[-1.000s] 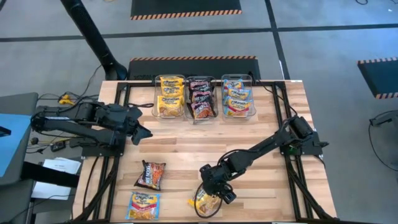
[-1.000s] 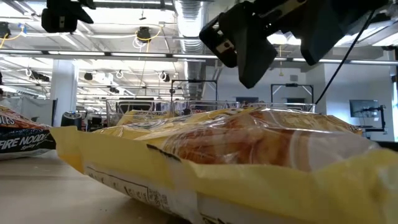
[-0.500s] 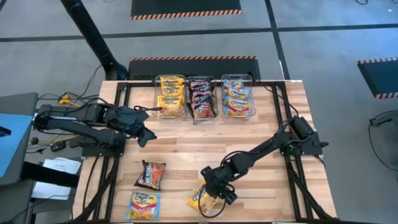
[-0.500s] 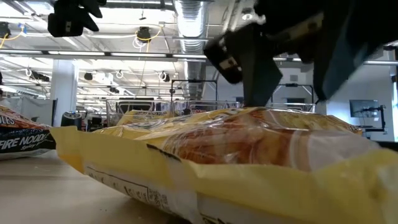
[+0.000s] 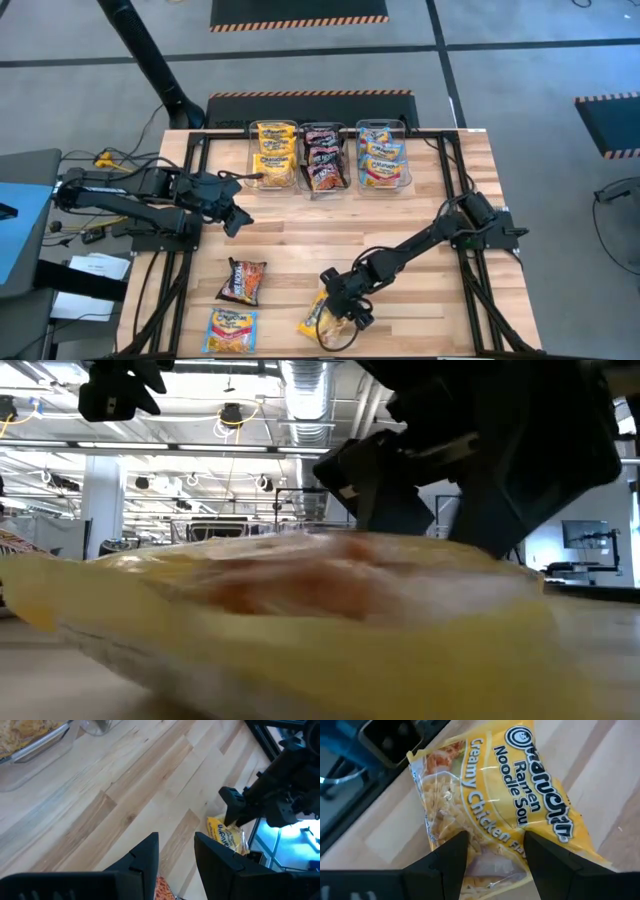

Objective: Sort Maruchan noodles
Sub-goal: Put the yellow noodle pack in the left transparent bin

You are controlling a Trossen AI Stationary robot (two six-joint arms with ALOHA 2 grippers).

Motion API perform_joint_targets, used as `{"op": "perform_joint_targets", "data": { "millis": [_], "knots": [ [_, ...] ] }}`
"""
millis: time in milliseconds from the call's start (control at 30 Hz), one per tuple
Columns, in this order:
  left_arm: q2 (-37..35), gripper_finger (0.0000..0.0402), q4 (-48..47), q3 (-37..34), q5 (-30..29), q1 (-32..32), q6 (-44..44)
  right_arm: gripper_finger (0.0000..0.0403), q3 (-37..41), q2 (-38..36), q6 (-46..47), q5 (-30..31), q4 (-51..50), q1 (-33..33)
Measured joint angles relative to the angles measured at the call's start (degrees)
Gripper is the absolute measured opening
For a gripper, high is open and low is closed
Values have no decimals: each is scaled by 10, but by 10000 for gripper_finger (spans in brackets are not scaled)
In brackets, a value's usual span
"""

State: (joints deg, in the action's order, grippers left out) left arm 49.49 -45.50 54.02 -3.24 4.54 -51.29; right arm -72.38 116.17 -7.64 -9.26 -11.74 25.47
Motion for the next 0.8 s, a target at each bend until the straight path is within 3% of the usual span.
{"op": "perform_joint_targets", "data": {
  "millis": [233, 533, 800],
  "knots": [
    [0, 111, -1, 0, 0, 0, 2, 185, 0, 8, 75, 22, 0, 0],
    [0, 111, -1, 0, 0, 0, 6, 16, 2, 10, 113, 22, -2, -1],
    [0, 111, -1, 0, 6, 0, -2, 5, 4, -7, 123, 16, -6, -9]
  ]
}}
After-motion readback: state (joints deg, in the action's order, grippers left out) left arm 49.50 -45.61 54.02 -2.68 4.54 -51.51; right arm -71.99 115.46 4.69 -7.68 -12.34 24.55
